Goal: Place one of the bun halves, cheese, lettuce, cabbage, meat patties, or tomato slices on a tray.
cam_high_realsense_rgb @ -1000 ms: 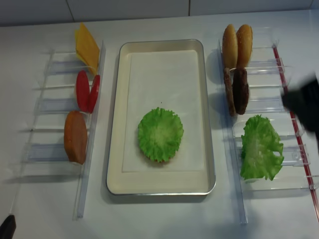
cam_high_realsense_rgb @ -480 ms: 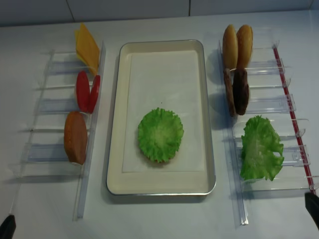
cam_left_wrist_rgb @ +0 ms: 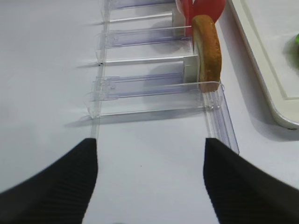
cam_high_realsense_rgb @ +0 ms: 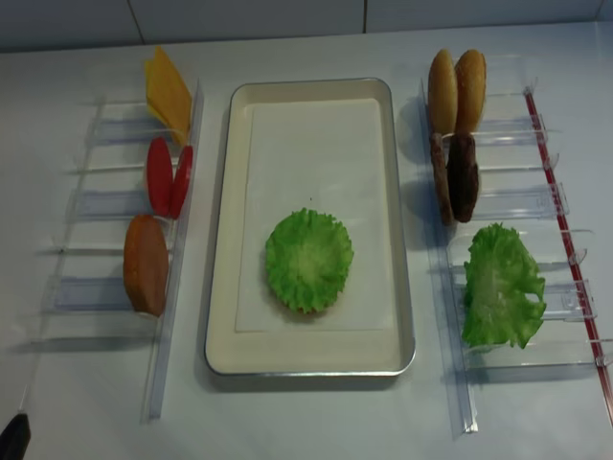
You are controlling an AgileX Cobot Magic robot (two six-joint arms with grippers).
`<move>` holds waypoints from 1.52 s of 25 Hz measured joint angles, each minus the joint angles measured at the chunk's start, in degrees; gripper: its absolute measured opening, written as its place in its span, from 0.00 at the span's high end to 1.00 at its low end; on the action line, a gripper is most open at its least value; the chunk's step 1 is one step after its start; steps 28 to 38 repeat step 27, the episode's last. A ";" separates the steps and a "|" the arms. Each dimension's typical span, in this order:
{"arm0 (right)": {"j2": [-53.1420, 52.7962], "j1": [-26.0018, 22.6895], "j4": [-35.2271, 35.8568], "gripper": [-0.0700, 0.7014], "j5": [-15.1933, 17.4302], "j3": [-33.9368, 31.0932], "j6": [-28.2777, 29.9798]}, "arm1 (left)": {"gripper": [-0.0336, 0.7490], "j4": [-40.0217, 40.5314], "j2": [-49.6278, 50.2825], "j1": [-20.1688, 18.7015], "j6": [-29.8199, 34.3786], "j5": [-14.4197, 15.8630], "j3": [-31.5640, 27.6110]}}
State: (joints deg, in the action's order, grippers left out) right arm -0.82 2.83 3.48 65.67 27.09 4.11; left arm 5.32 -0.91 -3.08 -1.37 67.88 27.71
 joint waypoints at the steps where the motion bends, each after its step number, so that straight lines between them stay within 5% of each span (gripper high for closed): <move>1: -0.09 0.00 -0.09 0.11 0.00 0.00 -0.10 | 0.36 0.00 0.00 0.00 0.00 0.00 0.00; 38: -0.09 0.00 -0.74 0.11 -0.10 0.00 -0.23 | 0.36 0.00 0.00 0.00 0.00 0.00 0.00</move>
